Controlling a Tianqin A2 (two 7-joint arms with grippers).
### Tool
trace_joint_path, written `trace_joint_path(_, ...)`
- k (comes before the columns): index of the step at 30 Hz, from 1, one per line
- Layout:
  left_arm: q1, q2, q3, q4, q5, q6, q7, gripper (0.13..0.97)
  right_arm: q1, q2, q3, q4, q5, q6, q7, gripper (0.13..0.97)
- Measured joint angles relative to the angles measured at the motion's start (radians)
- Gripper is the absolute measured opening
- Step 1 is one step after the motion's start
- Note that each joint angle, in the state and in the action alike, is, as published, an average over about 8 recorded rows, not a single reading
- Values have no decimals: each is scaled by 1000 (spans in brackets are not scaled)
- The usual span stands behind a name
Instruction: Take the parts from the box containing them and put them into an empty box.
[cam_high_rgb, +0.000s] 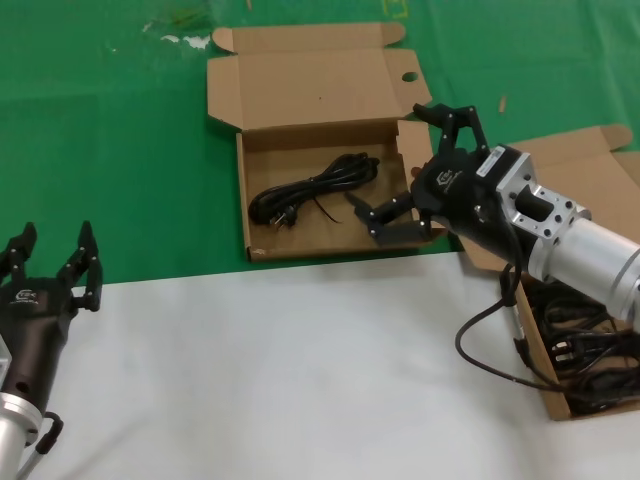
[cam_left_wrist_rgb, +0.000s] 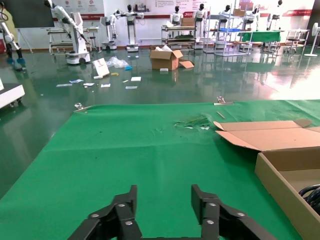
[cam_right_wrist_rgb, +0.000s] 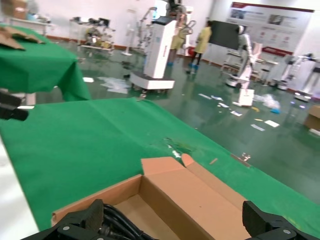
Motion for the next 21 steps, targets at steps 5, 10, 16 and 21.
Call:
trace_joint_path(5, 0, 0, 0, 0, 0, 0, 0, 422, -41, -15, 19, 17, 17, 51, 0, 966)
trace_joint_path(10, 0, 0, 0, 0, 0, 0, 0, 530, -82, -30, 37, 33, 33, 102, 0, 966)
trace_joint_path(16, 0, 0, 0, 0, 0, 0, 0, 660, -131, -48, 60, 53, 53, 163, 1, 966)
trace_joint_path(21, 0, 0, 0, 0, 0, 0, 0, 770, -172, -63, 78, 69, 69, 214, 1, 966)
